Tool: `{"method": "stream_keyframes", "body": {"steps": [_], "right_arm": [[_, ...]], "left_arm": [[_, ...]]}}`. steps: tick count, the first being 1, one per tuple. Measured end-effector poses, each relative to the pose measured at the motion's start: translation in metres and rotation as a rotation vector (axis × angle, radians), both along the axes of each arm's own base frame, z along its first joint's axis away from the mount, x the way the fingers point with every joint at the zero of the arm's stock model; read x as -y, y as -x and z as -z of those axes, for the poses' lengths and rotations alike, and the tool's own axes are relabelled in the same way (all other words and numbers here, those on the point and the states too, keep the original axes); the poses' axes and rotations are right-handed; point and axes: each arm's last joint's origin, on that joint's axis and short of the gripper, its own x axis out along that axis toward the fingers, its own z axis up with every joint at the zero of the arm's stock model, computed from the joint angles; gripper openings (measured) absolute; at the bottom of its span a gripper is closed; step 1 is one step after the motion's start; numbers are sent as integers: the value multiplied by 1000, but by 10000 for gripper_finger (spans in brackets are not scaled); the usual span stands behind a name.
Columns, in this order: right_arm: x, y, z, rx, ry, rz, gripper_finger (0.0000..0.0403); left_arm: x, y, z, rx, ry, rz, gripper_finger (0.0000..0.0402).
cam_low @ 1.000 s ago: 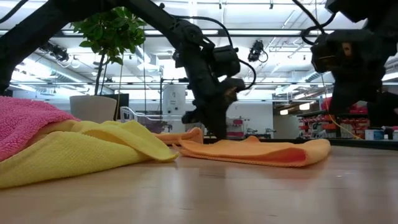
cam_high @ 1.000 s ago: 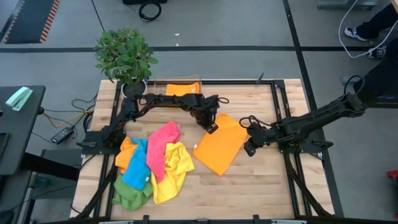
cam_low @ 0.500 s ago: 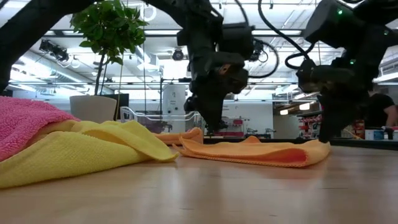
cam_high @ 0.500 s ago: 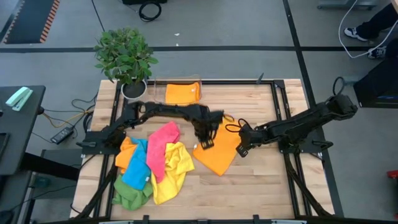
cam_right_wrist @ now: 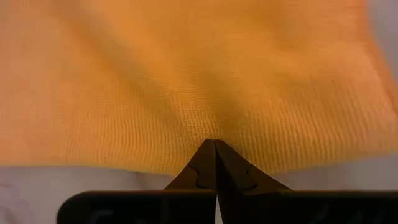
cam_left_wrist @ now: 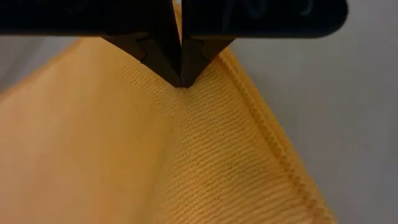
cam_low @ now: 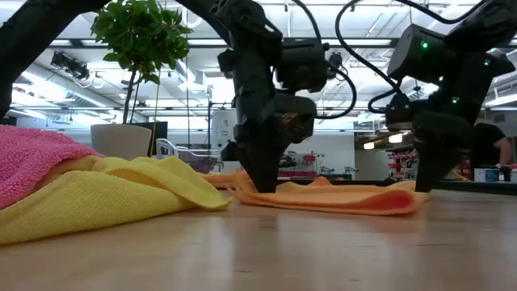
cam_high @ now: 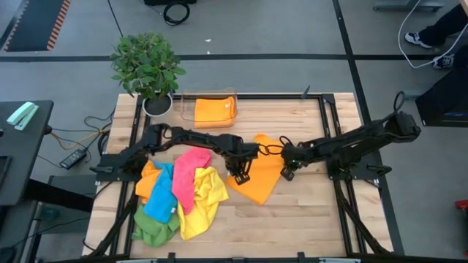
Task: Fold microfiber towels
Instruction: Fold the right orange microfiber cloth
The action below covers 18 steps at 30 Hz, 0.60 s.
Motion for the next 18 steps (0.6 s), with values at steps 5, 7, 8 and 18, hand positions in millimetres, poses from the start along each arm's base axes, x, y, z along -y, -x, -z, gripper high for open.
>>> {"method": "stream_keyframes", "body": {"steps": [5, 7, 8, 18], "right_arm": [[11, 7, -11, 22, 40, -40, 2], [10, 10, -16, 44, 13, -85, 2], [8, 10, -20, 73, -7, -113, 2], [-76, 16, -33, 410, -165, -309, 2]], "left_arm": [[20, -13, -15, 60, 17, 22, 13], [30, -20, -25, 116, 42, 42, 7], [35, -23, -30, 138, 47, 45, 6], [81, -12, -22, 142, -139, 159, 8]]}}
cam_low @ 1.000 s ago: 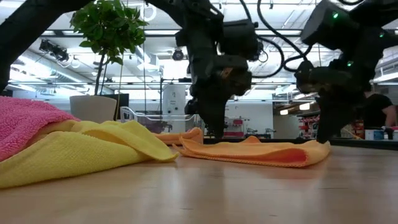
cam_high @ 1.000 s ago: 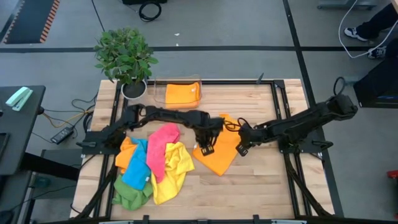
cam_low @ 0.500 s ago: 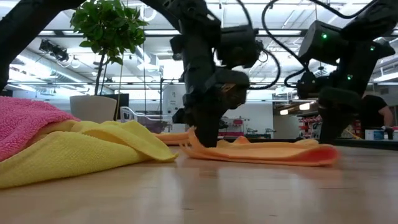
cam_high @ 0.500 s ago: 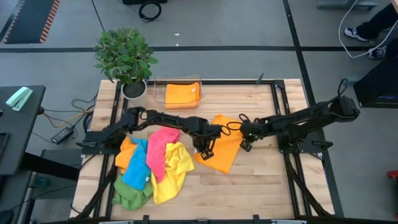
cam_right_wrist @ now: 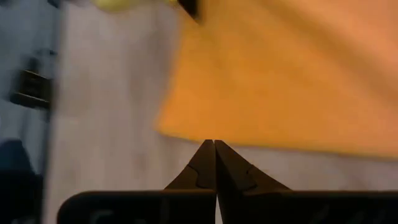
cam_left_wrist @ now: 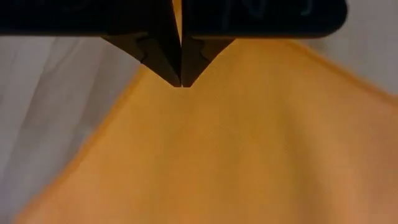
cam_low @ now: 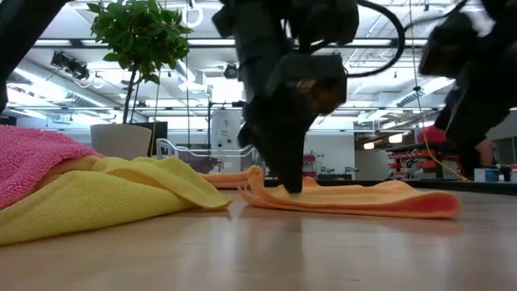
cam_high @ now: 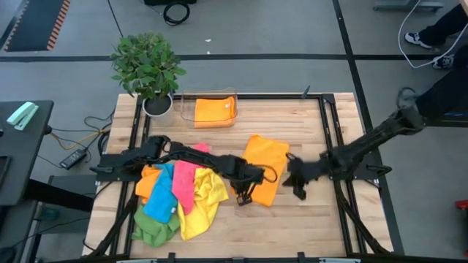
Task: Fold microfiber towels
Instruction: Fold the right orange microfiber cloth
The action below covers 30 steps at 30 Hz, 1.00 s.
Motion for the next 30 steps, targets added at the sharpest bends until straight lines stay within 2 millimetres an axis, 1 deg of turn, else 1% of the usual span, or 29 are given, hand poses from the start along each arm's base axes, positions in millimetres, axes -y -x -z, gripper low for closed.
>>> {"method": "stream_keyframes", "body": {"steps": [2, 4, 10, 13, 15, 19, 23, 26, 30], "right_arm": [[-18, -2, 6, 82, -8, 19, 2], [-29, -6, 15, 104, 5, 36, 2], [-56, -33, 40, 32, 80, -18, 2], [-64, -40, 53, -20, 112, -24, 2], [-66, -44, 58, -37, 112, -8, 2], [-68, -46, 57, -38, 81, 20, 2], [-70, -46, 56, -75, 11, 72, 2], [-72, -43, 57, -104, -17, 78, 2], [-84, -34, 57, -143, -92, 58, 2]], "left_arm": [[4, 2, 10, 11, -11, -43, 7], [4, 2, 11, 26, -19, -92, 10], [2, -1, 15, 29, 3, -171, 7], [5, -1, 15, 20, 37, -174, 12], [7, 0, 15, 16, 42, -155, 10], [15, 2, 15, 9, 44, -97, 6], [21, 4, 15, 13, 38, -63, 19], [29, 5, 14, 23, 34, -21, 19], [44, 8, 14, 34, 38, 18, 7]]}}
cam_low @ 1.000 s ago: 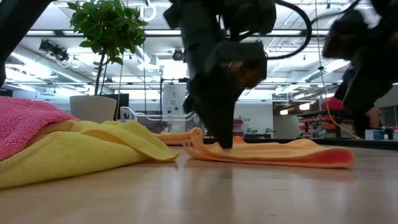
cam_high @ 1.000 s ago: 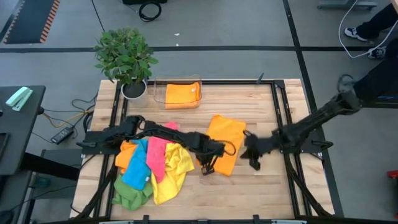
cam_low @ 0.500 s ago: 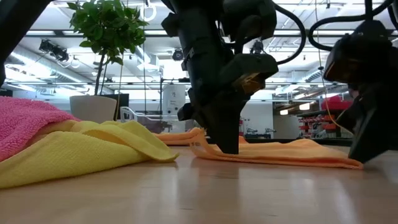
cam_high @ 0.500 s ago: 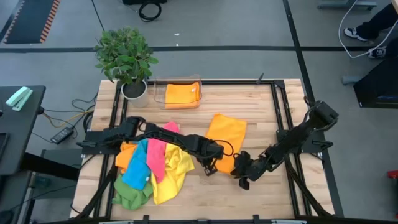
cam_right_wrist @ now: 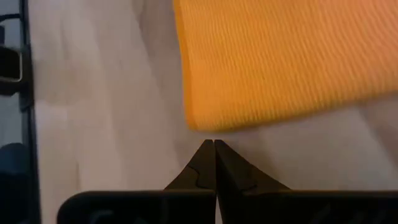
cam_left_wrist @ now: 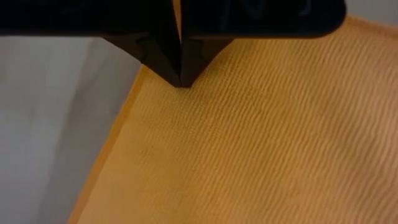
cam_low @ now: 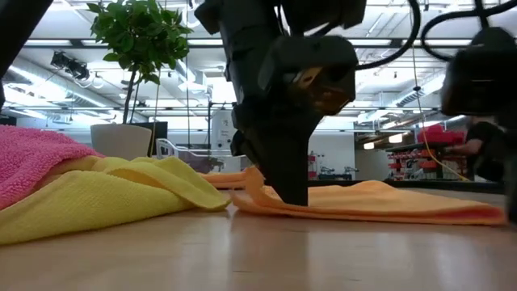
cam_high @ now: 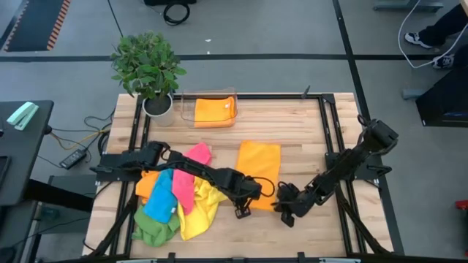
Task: Fold microfiber towels
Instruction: Fold the right orange microfiber cloth
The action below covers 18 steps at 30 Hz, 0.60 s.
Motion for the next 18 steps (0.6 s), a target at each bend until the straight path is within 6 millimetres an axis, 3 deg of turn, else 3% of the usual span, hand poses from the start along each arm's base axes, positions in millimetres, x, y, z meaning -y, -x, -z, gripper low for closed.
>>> {"method": "stream_keyframes", "body": {"steps": [4, 9, 13, 18], "right_arm": [[-13, 8, -8, 13, -46, 10, 2], [-23, -2, -32, 138, 4, 106, 2], [-21, -13, -24, 98, 45, 121, 2], [-20, -12, -7, 10, 74, 116, 2]], "left_arm": [[15, 0, 0, 47, 14, 31, 12], [28, -3, -11, 153, 6, 71, 41], [27, 0, -28, 194, -16, 107, 56], [21, 7, -33, 165, -151, 144, 61]]}}
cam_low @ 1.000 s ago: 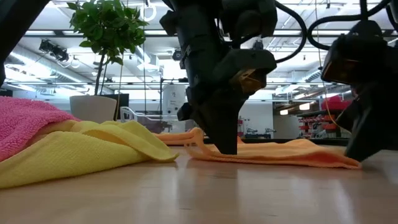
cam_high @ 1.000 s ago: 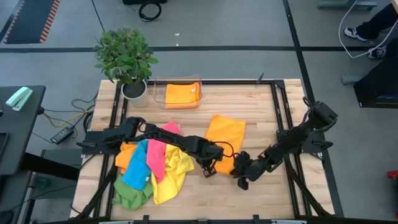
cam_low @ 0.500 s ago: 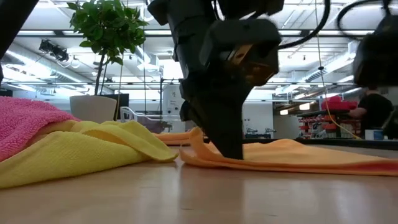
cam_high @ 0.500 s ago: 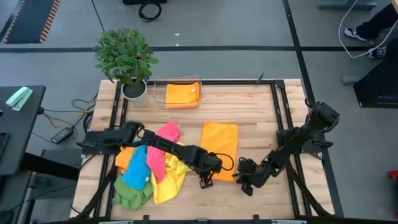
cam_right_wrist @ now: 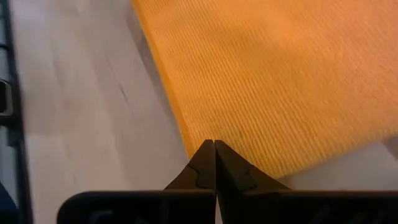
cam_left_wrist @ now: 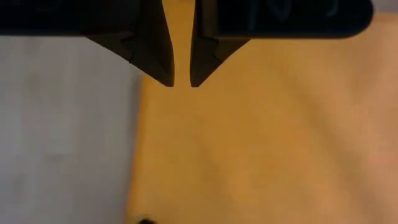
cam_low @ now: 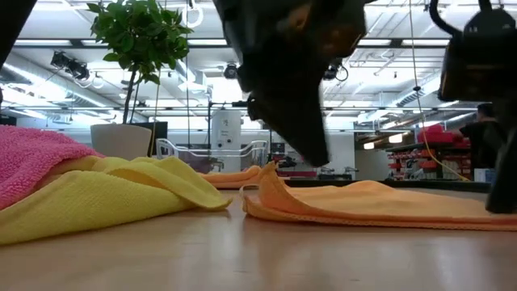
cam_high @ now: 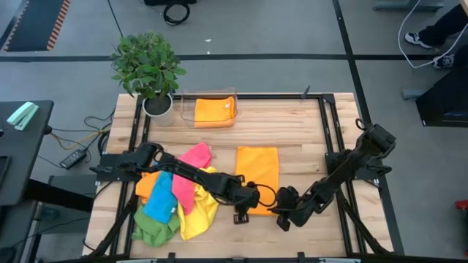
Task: Fold microfiber towels
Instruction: Fold the right orange microfiber cloth
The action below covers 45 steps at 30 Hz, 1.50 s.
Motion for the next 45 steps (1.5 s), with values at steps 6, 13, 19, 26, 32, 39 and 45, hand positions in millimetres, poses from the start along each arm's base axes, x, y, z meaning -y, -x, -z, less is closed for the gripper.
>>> {"method": "stream_keyframes", "body": {"steps": [6, 13, 19, 26, 32, 39, 45], "right_arm": [[-11, 8, 6, -28, -24, -29, 2], [-15, 13, 7, -38, -27, -36, 2], [-15, 13, 7, -43, -24, -40, 2], [-14, 13, 7, -43, -10, -54, 2], [-14, 13, 8, -40, -3, -58, 2], [-14, 13, 8, -39, -4, -57, 2], [-14, 13, 8, -34, -5, -56, 2]], "left_arm": [[0, 4, 9, -55, -118, 168, 56], [8, 8, 7, -42, -188, 349, 77], [22, 23, -16, -37, -196, 459, 95], [48, 30, -8, 3, -298, 713, 145], [52, 26, -3, 45, -386, 823, 223], [49, 22, 11, 9, -413, 802, 277], [49, 22, 21, -19, -414, 807, 265]]}}
